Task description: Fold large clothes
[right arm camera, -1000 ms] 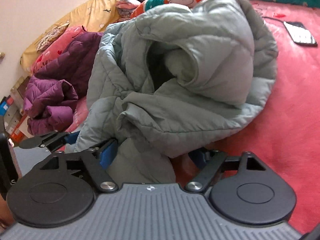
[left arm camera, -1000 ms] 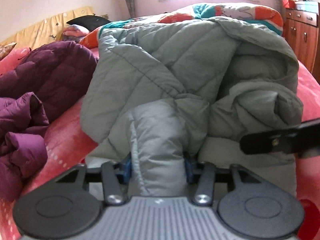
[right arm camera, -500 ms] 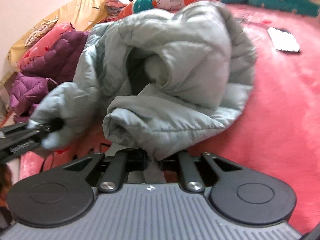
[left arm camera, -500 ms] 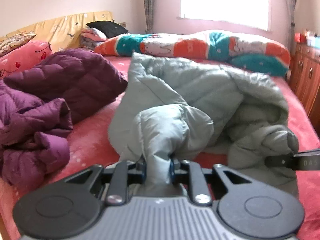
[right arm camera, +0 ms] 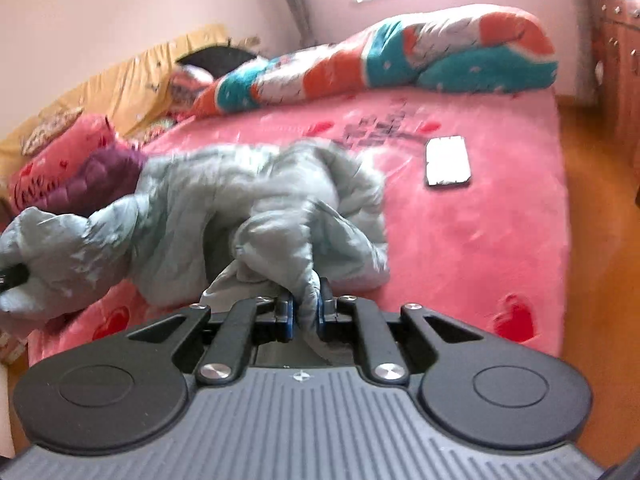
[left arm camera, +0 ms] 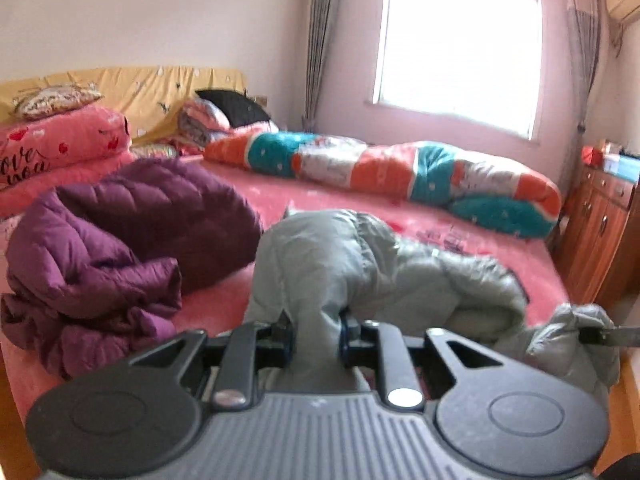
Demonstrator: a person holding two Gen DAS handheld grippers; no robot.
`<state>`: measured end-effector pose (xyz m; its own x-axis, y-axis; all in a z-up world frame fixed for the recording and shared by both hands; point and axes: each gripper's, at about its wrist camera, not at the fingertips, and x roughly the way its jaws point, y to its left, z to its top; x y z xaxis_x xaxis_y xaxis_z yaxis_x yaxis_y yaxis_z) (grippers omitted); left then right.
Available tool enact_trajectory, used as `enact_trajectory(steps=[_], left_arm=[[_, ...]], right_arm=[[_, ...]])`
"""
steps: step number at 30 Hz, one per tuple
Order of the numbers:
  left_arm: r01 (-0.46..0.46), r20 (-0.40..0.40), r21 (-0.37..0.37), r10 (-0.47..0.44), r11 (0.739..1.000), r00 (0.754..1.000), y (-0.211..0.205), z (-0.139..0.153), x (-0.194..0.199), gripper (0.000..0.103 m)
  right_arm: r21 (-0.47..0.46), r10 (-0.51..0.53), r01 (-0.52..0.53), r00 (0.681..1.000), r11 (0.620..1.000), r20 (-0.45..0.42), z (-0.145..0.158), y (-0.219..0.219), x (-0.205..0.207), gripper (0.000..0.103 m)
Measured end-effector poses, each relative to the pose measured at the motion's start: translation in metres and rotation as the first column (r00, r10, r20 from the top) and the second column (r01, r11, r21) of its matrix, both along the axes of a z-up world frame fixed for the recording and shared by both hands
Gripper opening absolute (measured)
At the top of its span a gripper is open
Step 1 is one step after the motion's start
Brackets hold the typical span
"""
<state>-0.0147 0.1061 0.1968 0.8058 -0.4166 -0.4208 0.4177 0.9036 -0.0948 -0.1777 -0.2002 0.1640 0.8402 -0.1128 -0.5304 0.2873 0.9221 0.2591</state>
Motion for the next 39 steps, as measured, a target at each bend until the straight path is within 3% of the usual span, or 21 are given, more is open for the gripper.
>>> enact_trajectory(steps=[10, 18, 24, 29, 39], left_arm=[[0.033, 0.048, -0.058, -0.030, 0.998, 0.998, 0.031, 0.045, -0.046, 0.018], [0.168, 0.047, -0.016, -0.168, 0.986, 0.985, 0.031, 0.059, -0.094, 0.018], [0.278, 0.076, -0.012, -0.277, 0.960, 0.958, 0.022, 0.068, -0.117, 0.018], [0.312, 0.077, 0.011, -0.312, 0.950, 0.947, 0.001, 0.049, -0.106, 0.019], [0.386, 0.040, -0.010, -0.385, 0.922, 0.922, -0.089, -0.029, -0.072, 0.036]], right_arm=[[-0.016, -0.104, 0.106, 0.991, 0.994, 0.088, 0.041, -0.037, -0.050, 0.012], [-0.037, -0.155, 0.164, 0.971, 0.986, 0.180, 0.081, -0.054, -0.042, 0.012], [-0.061, -0.114, 0.137, 0.952, 0.989, 0.285, 0.134, -0.056, -0.028, 0.012], [-0.066, -0.043, 0.074, 0.923, 0.995, 0.384, 0.180, -0.043, -0.019, 0.012], [-0.093, 0.088, -0.047, 0.857, 0.995, 0.507, 0.243, -0.028, -0.015, 0.012]])
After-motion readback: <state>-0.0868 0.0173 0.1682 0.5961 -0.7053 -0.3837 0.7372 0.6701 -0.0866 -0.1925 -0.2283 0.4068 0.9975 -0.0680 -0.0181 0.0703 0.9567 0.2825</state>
